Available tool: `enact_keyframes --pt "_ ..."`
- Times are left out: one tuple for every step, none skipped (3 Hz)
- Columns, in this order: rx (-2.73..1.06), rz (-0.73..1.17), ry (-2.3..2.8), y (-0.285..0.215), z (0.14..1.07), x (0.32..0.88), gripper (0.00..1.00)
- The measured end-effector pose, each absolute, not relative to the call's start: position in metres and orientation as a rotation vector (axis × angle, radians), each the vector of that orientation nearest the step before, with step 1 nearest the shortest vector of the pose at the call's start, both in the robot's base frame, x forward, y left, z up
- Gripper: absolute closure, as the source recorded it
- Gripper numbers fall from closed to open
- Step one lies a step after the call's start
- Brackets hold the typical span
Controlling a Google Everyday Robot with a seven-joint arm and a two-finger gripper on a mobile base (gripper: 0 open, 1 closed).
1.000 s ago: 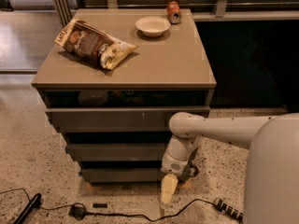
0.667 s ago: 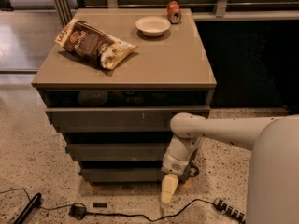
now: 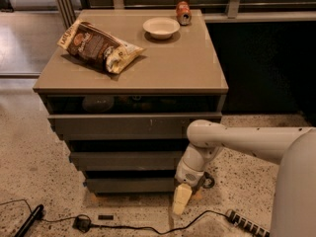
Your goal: Open middle drawer
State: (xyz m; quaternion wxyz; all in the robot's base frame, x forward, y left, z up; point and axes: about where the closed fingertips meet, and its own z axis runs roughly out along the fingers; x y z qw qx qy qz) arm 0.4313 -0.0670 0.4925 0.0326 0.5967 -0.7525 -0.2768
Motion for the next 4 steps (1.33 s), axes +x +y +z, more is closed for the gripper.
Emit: enact_keyframes --pt "1.87 -0.834 -2.389 -0.059 0.475 0.436 0.0" --pt "1.929 -0.811 -2.468 -0.051 0.471 0.443 0.0" --pt "1.915 -0.841 -2.456 -0.051 0.465 0.442 0.0" --pt "1.894 -0.89 -2.468 -0.048 0.459 0.452 0.0"
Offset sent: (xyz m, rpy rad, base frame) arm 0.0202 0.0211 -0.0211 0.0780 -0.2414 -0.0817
